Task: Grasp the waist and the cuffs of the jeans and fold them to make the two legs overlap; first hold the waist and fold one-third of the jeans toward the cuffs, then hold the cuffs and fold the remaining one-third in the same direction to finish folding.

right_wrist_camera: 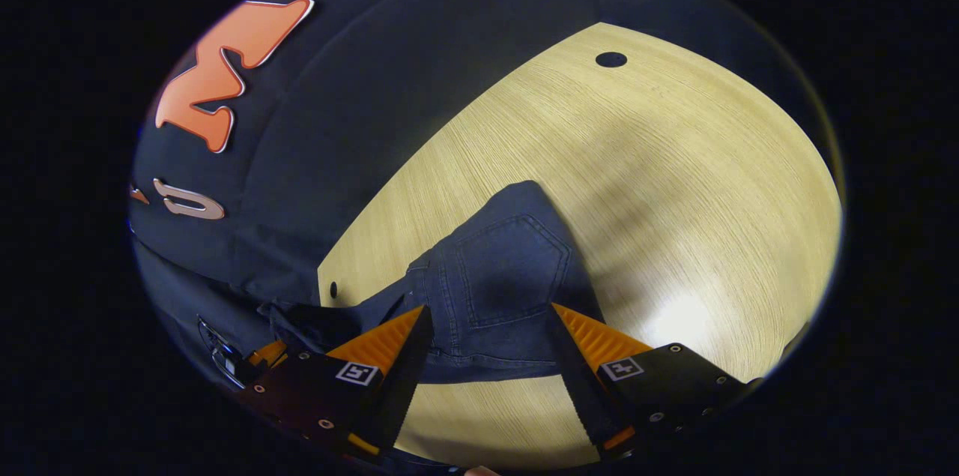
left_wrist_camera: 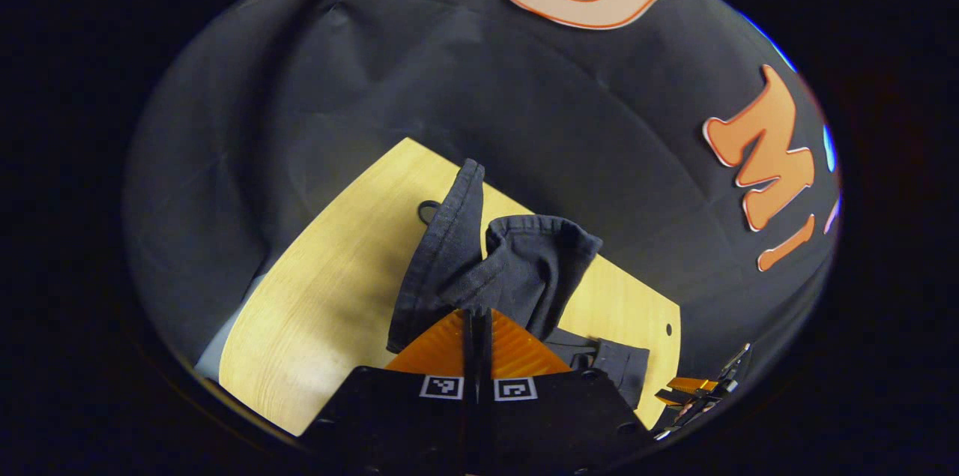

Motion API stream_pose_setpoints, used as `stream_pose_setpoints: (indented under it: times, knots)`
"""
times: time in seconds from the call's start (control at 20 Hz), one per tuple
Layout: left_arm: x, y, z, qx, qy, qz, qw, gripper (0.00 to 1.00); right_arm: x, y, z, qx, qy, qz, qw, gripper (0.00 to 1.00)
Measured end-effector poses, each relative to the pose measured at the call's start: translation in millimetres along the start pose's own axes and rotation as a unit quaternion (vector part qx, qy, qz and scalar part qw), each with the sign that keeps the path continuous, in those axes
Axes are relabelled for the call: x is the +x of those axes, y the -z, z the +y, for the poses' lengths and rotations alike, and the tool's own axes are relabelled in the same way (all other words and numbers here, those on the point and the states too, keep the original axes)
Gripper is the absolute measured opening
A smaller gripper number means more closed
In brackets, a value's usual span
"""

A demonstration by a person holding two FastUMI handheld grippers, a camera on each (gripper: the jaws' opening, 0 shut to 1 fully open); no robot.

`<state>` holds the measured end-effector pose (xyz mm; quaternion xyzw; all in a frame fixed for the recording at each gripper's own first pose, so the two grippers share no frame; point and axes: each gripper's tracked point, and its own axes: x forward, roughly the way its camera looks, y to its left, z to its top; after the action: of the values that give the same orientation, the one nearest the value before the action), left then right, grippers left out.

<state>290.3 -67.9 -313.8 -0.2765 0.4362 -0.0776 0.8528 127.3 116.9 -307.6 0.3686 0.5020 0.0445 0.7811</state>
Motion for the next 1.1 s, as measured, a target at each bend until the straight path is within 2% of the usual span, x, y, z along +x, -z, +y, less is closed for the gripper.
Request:
stream_pose_setpoints:
  times: [0.45, 0.9, 1.1]
  knots:
    - [-5.8, 28.2, -146.5, 0.066, 0.075, 0.008, 0.995, 0.01, -18.7, -3.2, 2.2, -0.036, -0.021, -0.018, 0.999, 0.92]
    - [15.7, 80.0, -253.7, 0.123, 0.109, 0.038, 0.986, 0.00, -33.6, -12.2, 0.8, -0.098, -0.043, -0.049, 0.993, 0.98]
    - [30.6, 119.3, -299.2, 0.152, 0.121, 0.062, 0.979, 0.00, -40.9, -24.2, -1.7, -0.119, -0.046, -0.071, 0.989, 0.99]
